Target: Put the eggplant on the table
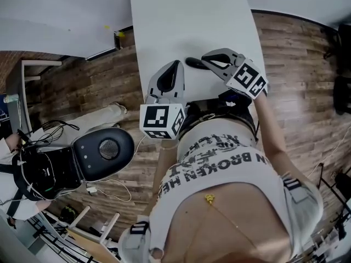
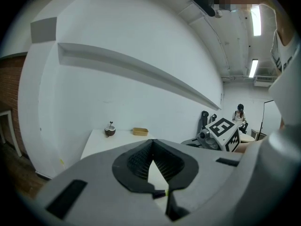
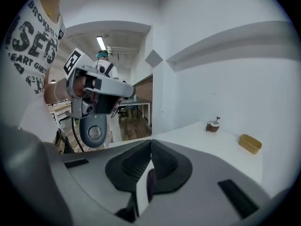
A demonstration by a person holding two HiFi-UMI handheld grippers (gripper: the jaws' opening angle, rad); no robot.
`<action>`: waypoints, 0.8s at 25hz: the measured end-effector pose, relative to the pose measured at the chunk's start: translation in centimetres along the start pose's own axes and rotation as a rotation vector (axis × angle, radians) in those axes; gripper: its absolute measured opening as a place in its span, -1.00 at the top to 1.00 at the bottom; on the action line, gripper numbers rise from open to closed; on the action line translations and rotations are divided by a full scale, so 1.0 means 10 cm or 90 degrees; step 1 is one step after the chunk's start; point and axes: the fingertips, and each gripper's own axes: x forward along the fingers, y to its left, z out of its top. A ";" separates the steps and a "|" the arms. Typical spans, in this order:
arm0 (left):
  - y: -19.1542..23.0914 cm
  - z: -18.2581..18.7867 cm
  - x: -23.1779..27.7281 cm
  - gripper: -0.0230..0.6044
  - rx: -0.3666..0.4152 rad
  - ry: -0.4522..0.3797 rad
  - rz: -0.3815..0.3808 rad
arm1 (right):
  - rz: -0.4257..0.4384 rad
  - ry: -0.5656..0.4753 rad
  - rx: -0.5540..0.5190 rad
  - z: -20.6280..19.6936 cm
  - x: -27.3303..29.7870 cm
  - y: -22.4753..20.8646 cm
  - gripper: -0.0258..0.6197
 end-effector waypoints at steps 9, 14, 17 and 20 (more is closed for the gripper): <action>-0.14 0.24 0.13 0.91 0.024 -0.037 -0.031 | 0.001 -0.159 0.038 0.64 -0.31 0.00 0.89; -0.12 0.37 0.28 0.91 0.032 -0.067 -0.041 | 0.002 -0.243 0.054 0.92 -0.45 -0.12 0.89; -0.28 0.51 0.23 0.91 0.039 -0.087 -0.046 | -0.004 -0.292 0.052 1.10 -0.70 -0.07 0.89; -0.40 0.63 0.14 0.91 0.048 -0.103 -0.051 | -0.010 -0.328 0.048 1.24 -0.89 0.00 0.90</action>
